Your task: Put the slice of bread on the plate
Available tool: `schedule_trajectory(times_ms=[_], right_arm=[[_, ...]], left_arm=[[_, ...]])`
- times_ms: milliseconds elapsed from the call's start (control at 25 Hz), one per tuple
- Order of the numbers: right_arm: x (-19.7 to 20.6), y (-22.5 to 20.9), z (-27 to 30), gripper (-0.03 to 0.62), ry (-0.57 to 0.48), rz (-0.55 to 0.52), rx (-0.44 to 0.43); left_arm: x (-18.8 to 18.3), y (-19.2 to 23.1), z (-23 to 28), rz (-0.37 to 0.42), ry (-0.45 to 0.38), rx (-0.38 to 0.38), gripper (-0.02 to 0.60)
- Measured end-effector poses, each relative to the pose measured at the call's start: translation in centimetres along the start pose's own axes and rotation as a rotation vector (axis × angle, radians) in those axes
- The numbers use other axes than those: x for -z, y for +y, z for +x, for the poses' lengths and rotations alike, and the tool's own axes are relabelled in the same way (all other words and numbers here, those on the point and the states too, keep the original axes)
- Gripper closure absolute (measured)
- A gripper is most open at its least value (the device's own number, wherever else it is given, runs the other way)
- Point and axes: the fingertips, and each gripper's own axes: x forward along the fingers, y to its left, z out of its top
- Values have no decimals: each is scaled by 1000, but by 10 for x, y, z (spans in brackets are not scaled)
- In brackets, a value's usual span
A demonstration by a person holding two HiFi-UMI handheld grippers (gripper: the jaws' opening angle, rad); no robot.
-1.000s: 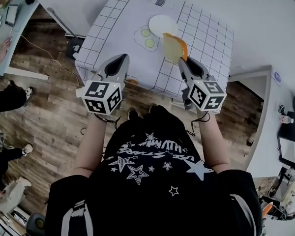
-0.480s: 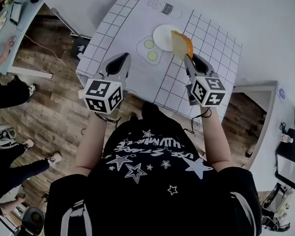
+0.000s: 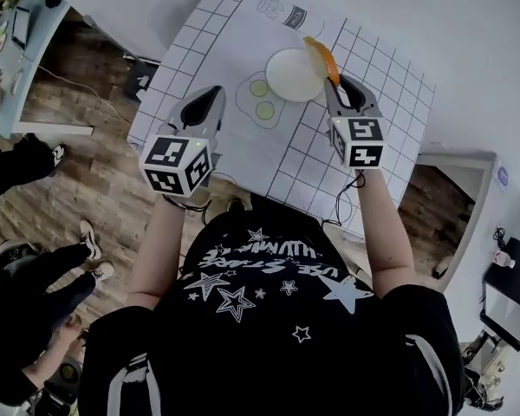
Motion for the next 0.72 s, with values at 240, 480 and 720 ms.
schedule_trajectory(times_ms=[240, 480, 720], right_arm=[[14, 9, 31, 507, 63, -369, 16], [36, 57, 46, 507, 102, -798, -17], [70, 83, 55, 503, 172, -901, -81]], left_arm=[[2, 2, 18, -2, 28, 2, 572], [6, 6, 26, -6, 44, 2, 572], [11, 9, 29, -19, 54, -1, 572]])
